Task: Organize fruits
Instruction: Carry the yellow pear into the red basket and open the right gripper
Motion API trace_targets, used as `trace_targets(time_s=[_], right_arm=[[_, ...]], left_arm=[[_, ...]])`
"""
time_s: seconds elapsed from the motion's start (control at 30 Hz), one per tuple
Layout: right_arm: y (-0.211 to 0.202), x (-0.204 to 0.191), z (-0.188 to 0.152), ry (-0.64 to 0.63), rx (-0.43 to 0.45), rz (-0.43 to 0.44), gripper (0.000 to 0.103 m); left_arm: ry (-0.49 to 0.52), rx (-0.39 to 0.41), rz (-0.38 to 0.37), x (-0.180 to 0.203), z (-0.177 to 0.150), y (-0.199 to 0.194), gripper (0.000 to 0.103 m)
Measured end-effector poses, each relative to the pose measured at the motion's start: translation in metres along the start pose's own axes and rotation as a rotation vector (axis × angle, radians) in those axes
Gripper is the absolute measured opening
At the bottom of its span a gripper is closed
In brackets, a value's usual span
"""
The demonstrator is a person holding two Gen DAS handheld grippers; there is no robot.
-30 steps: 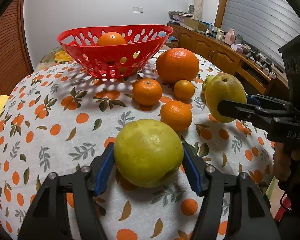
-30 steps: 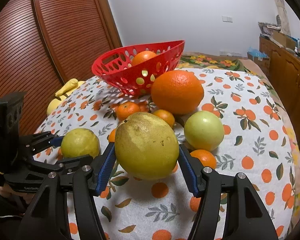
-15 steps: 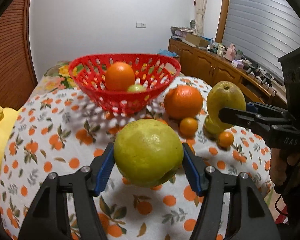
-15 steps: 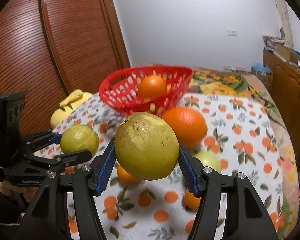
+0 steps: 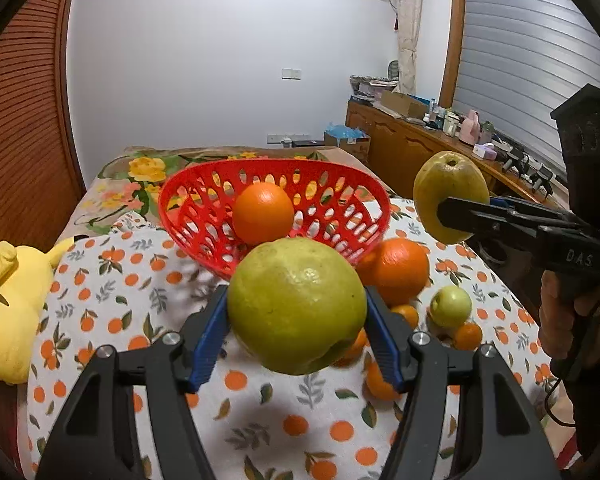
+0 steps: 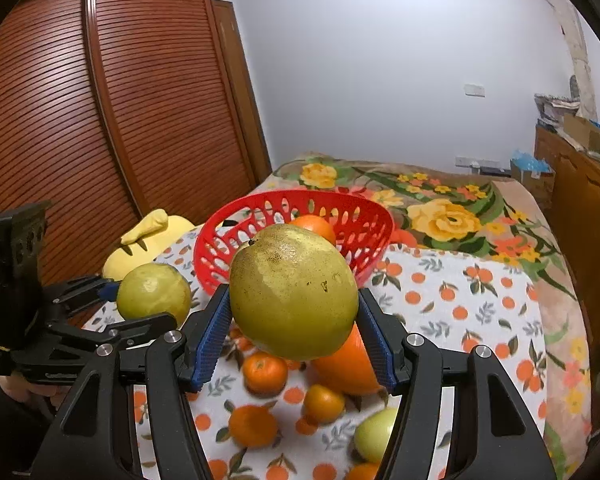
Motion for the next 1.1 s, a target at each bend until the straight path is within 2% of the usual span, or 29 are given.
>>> trace_targets(time_s=[0.43,1.1], right_arm=[[0.051,-0.002,0.020,-0.071,-0.071,-0.002,0.063],[0.114,0.009,0.015,-0.162,-0.208,-0.042,0.063]], left_arm=[[-0.007,-0.004,0.014,-0.016,0.020,0.022,0.064],[-0.019,-0.024,0.030,-0.041,0.038,0.053,0.064]])
Point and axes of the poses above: each gripper's, at about its wrist camera, not at the fingertips, and y roughly the way its jaws point, x to its right, z to its top, the point moved 9 cm from there along y, roughly the way its jaws point, and after that the axes turned 3 degrees about y, right-handed, at the moved point
